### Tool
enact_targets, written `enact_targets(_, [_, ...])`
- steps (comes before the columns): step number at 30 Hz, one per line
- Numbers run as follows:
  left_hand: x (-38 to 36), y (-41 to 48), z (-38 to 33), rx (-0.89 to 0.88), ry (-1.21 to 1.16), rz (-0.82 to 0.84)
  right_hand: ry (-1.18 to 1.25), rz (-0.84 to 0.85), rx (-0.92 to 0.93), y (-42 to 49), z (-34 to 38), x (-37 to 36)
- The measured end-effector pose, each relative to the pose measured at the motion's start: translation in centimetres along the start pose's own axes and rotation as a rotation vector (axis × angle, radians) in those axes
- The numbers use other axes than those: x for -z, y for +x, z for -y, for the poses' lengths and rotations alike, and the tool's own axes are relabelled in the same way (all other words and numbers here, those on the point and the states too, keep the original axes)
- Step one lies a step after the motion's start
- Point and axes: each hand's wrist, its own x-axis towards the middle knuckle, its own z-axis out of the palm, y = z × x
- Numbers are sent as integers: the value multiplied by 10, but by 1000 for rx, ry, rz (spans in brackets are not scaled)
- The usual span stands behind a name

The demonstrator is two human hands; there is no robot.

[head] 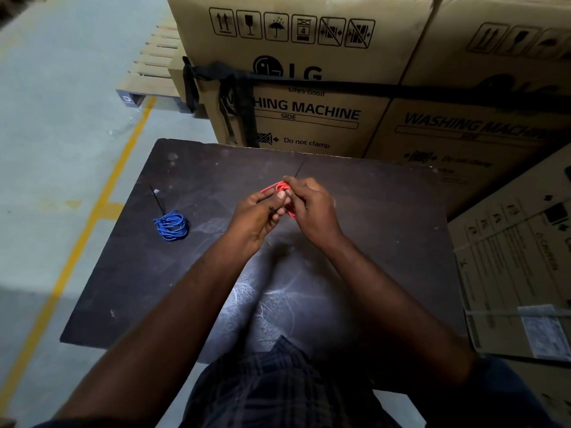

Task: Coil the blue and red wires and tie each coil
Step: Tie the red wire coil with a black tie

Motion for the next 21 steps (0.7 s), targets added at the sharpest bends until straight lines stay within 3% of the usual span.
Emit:
enact_targets(9, [6, 0, -7, 11, 29, 81, -21, 92, 78, 1, 3, 4])
enact_targets(15, [6, -4, -12, -10, 93, 125, -77, 61, 117, -3, 3, 5])
enact_targets(18, [13, -4, -18, -72, 251, 31, -91, 36, 122, -6, 1, 6])
enact_targets(21, [23, 2, -24, -27, 333, -60, -71, 9, 104, -7, 2, 7])
